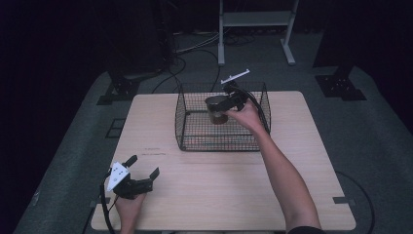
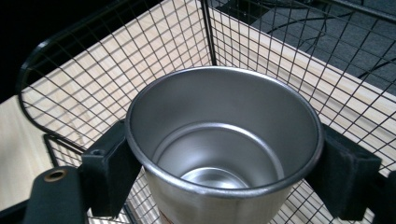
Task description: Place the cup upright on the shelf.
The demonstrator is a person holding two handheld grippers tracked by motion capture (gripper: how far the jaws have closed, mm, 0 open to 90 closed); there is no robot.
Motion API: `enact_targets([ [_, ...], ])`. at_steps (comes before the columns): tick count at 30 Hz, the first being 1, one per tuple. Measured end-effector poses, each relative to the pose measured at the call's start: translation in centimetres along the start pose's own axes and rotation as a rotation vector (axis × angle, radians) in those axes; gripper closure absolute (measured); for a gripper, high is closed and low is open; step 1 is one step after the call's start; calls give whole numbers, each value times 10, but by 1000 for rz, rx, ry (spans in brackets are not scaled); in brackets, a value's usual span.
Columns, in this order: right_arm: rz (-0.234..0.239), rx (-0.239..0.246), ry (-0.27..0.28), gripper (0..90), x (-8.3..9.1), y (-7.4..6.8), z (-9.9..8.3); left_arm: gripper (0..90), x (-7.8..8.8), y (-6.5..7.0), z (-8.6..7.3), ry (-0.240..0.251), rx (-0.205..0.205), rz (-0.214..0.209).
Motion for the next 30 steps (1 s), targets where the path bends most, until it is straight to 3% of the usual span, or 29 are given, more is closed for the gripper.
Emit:
enact_targets([
  [23, 7, -15, -80, 176, -34, 7, -19, 0, 0, 1, 0, 7, -5, -4],
  [30, -5, 17, -154, 172, -45, 6, -29, 0, 0, 1, 0, 1, -8, -8],
])
Point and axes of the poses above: each handheld gripper's, and its own axes: x roughly backward along the jaws, z roughly out of its top, y roughly to its right, the point moved 8 cm from there along -x, roughly forward along the jaws, and after that the axes turned 15 degrees about x, right-handed, at the moved point
